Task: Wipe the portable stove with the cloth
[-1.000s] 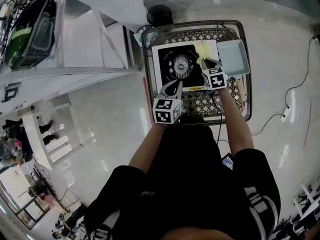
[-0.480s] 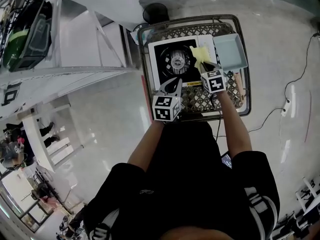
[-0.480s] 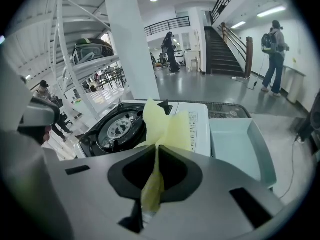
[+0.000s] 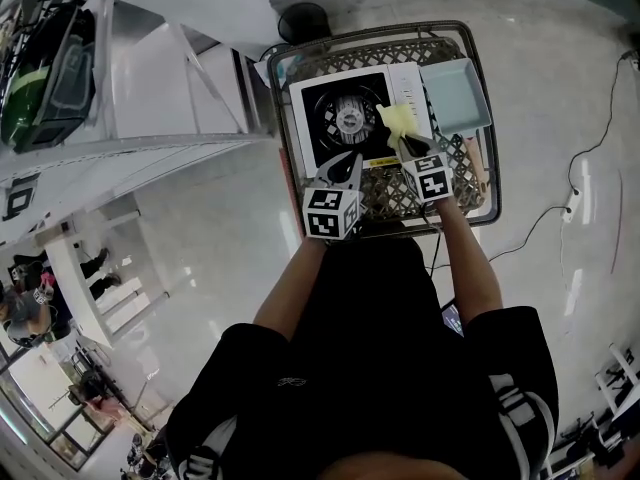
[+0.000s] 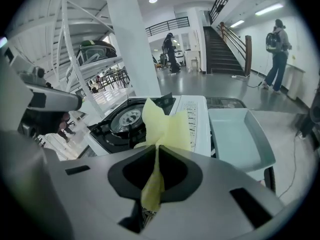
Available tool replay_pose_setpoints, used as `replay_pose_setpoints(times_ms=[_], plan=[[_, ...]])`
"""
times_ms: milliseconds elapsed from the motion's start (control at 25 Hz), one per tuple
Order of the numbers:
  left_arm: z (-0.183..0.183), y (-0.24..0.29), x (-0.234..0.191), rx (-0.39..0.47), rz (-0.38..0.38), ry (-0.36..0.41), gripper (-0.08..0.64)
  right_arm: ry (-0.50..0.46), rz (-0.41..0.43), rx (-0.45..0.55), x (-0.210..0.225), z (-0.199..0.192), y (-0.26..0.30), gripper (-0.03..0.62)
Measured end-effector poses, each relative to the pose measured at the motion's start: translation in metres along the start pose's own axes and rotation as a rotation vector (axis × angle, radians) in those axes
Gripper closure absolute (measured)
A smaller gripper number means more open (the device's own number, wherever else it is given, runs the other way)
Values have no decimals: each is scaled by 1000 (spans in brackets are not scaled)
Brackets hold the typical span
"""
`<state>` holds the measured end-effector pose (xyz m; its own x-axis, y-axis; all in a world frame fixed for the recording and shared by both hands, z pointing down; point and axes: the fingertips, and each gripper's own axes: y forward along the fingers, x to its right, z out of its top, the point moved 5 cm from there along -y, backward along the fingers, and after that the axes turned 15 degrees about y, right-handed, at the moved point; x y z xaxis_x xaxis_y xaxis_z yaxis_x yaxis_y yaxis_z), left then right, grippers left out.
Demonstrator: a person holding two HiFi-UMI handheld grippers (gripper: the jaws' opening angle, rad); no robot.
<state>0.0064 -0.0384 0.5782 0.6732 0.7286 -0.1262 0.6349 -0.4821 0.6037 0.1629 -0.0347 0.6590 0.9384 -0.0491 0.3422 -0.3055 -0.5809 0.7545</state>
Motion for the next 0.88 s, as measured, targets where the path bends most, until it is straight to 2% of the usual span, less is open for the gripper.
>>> replay_pose_setpoints(times_ms=[400, 600, 720, 880], plan=[[-1, 0, 2, 0, -8, 7, 538, 2, -7, -7, -6, -27, -16, 571], [-3, -1, 4, -3, -11, 7, 538, -14, -17, -12, -7, -28, -17, 571], [0, -3, 1, 4, -6, 3, 538, -37, -31, 12, -11, -17, -24, 571], [4, -8, -8, 19, 14, -8, 538, -19, -14, 130, -22, 26, -38, 571]])
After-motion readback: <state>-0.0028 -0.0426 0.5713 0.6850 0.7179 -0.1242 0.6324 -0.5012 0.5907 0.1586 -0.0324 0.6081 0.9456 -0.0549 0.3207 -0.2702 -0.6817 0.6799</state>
